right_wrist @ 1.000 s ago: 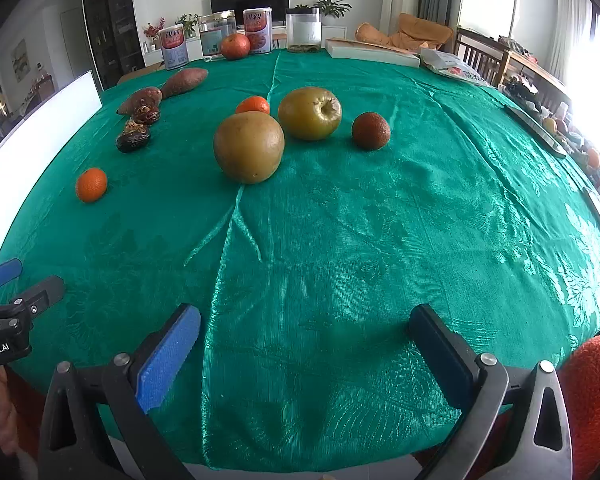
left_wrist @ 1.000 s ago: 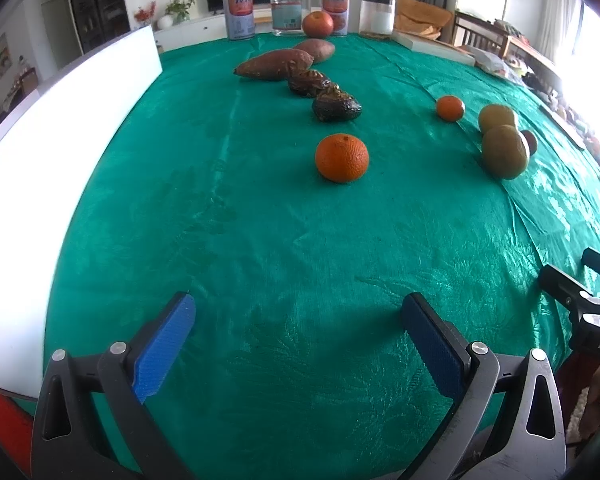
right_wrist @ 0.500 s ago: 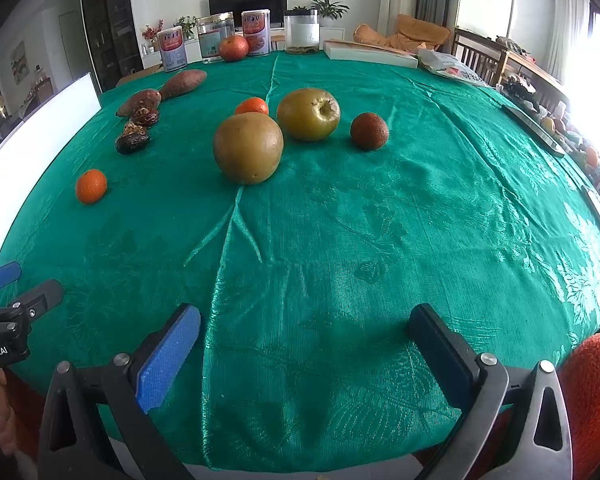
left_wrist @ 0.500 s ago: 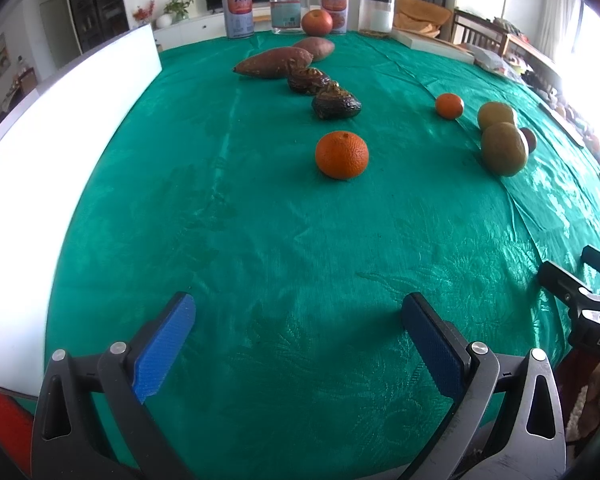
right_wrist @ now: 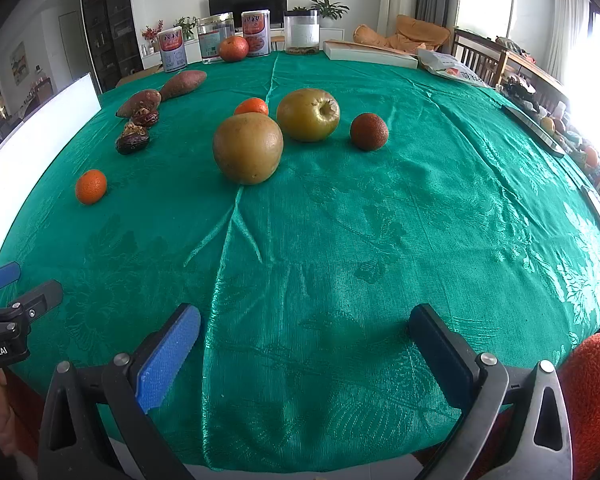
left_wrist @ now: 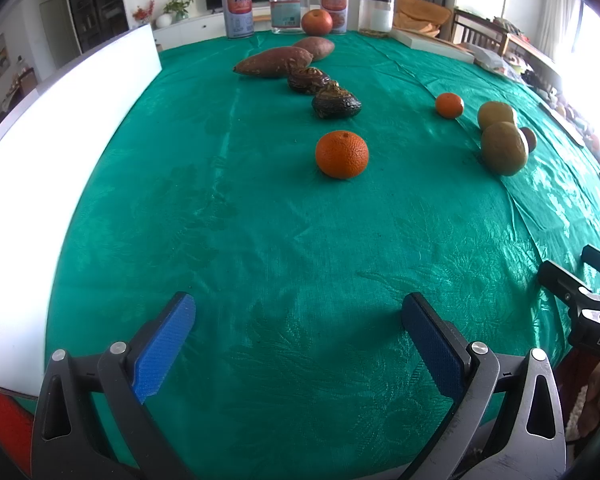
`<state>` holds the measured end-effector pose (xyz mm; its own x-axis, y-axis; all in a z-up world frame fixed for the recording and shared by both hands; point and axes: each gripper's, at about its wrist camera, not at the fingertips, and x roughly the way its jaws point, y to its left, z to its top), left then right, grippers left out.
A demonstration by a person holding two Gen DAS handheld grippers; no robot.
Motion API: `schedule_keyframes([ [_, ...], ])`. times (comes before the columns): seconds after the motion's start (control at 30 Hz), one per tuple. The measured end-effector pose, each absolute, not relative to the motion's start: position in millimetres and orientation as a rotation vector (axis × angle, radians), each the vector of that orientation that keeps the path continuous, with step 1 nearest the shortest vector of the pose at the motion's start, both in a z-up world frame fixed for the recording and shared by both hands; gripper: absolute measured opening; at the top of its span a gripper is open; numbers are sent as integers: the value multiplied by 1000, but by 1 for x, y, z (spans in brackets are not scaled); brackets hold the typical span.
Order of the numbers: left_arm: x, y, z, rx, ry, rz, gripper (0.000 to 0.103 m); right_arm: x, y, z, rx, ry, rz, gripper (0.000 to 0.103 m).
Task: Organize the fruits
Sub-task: 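Move both tools over the green tablecloth toward the fruits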
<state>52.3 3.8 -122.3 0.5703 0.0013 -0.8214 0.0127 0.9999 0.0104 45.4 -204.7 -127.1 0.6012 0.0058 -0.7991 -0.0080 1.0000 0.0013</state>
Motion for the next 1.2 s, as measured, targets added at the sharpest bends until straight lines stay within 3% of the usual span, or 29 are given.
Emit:
schedule_keyframes([
  [1.2, 53, 3, -122, 16, 968, -4, 103, 46, -206, -127, 3, 933, 2, 103],
])
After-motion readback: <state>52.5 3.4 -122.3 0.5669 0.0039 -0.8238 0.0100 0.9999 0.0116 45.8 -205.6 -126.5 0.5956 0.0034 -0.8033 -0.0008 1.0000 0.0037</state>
